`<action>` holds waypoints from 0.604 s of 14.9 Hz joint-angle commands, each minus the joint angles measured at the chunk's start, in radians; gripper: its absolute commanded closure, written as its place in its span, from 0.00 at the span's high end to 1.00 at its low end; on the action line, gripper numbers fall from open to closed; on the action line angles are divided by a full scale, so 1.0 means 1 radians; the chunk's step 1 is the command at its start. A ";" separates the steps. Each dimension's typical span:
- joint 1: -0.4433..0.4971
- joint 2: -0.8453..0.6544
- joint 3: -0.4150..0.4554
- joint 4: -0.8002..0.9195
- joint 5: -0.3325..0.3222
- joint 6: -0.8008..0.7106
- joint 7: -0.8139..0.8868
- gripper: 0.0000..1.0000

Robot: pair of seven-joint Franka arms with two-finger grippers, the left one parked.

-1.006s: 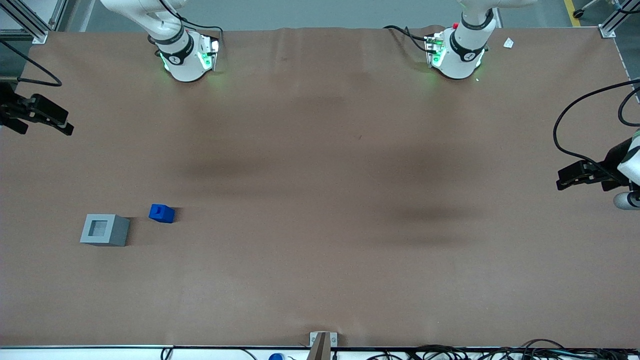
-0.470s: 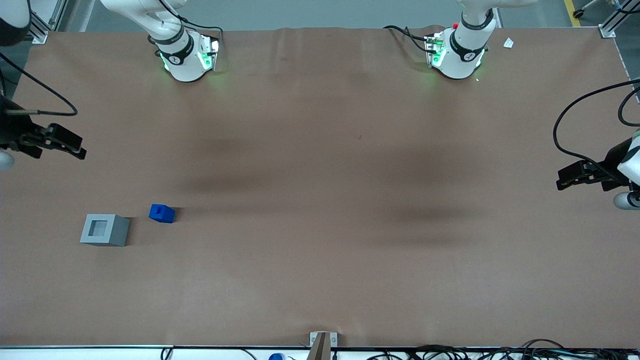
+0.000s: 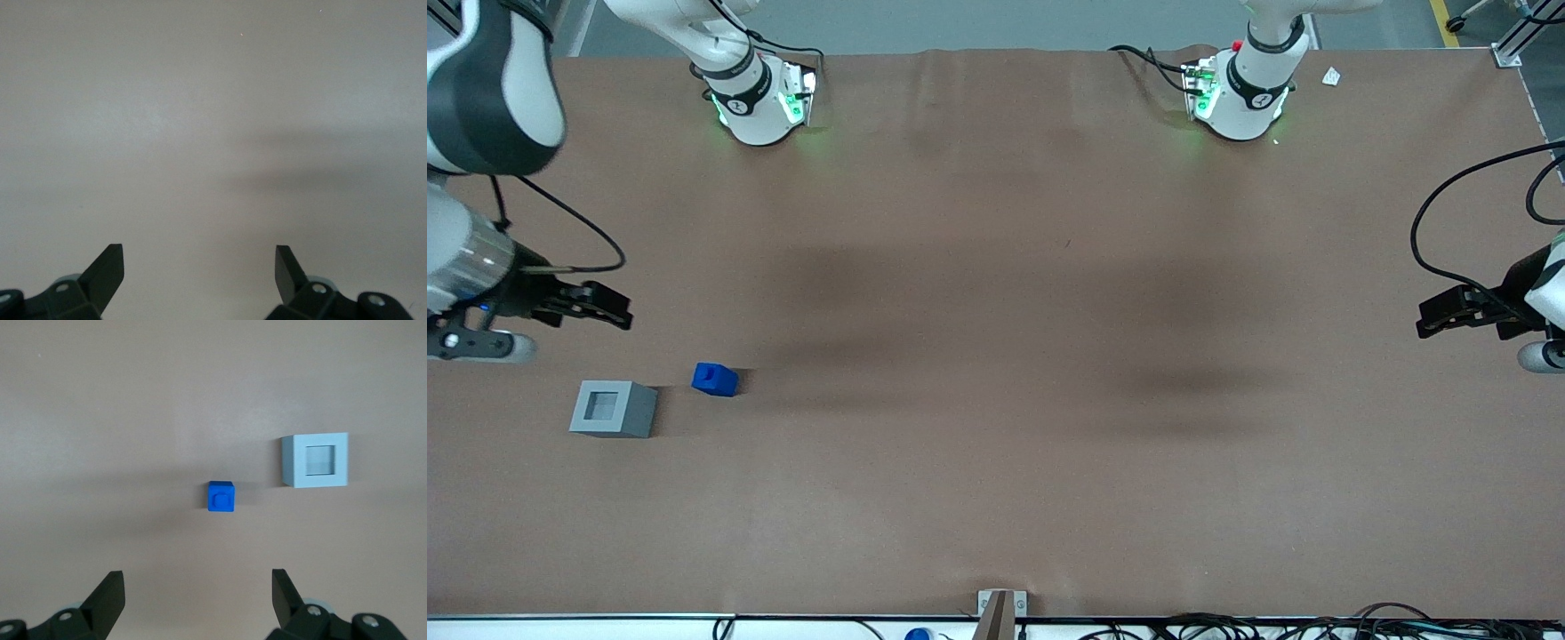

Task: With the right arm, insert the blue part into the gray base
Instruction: 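Move the open right gripper over the blue block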

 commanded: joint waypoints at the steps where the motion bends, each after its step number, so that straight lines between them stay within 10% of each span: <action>1: 0.018 -0.005 -0.004 -0.098 0.000 0.069 0.035 0.97; 9: 0.004 0.085 -0.006 -0.251 -0.014 0.305 0.032 0.95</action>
